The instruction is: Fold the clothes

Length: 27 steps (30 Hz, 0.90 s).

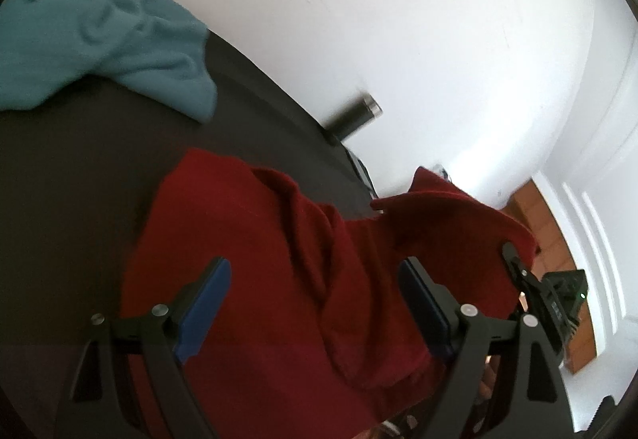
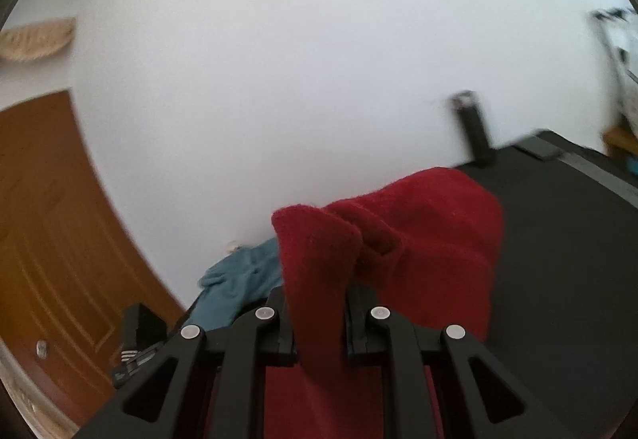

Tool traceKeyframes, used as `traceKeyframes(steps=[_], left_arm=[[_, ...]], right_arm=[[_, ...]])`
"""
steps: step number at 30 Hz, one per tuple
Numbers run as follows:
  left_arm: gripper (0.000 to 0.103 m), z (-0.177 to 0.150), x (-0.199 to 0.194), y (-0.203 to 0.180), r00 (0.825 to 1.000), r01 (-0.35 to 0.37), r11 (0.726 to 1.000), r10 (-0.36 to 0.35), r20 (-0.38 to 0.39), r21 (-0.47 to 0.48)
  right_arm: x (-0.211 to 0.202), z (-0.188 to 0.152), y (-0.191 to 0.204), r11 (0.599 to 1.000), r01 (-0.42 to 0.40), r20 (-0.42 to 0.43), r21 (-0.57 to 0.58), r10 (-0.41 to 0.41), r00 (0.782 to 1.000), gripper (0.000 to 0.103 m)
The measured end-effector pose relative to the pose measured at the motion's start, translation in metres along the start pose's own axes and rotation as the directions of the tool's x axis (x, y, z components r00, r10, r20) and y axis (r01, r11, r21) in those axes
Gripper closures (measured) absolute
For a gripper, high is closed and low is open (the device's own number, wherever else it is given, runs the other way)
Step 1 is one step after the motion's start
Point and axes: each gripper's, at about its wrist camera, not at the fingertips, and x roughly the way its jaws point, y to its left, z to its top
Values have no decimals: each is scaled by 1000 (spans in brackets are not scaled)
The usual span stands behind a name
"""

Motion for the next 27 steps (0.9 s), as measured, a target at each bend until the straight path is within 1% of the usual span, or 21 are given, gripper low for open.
traceKeyframes(steps=[4,7,11,13,15,17,19,21,23,24,27], left_arm=[[14,3,-17,19,999,-14,999,16,36,-46],[14,4,-33,35,998,-23,996,28,62,-86],[14,5,-55,55,993,-46,990,60,104,-132],[14,5,-65,64,990,-58,987,76,122,-152],[14,6,-74,72,986,-69,983,93,136,-171],[13,7,-80,80,984,-78,979,106,145,-187],[13,8,-81,86,982,-80,976,112,149,-203],[13,9,-80,88,983,-81,975,113,144,-208],[13,9,-78,88,985,-82,976,110,135,-200],[13,8,-77,87,986,-83,978,109,128,-192],[13,7,-70,81,988,-87,981,107,108,-173]], right_arm=[[28,-16,52,989,-81,-46,-120,76,996,87],[49,-38,90,968,-134,-99,-211,115,988,87],[80,-80,132,919,-175,-182,-353,115,976,87],[95,-103,145,895,-199,-246,-399,105,964,87],[106,-127,153,868,-209,-301,-450,73,951,87],[111,-148,159,836,-210,-329,-507,38,944,87],[113,-164,160,817,-209,-344,-537,14,939,87],[118,-176,159,802,-220,-376,-555,-5,927,87],[122,-188,150,789,-223,-394,-572,-27,919,87],[123,-194,147,778,-222,-396,-587,-37,917,87],[119,-205,148,731,-216,-374,-647,-57,926,87]])
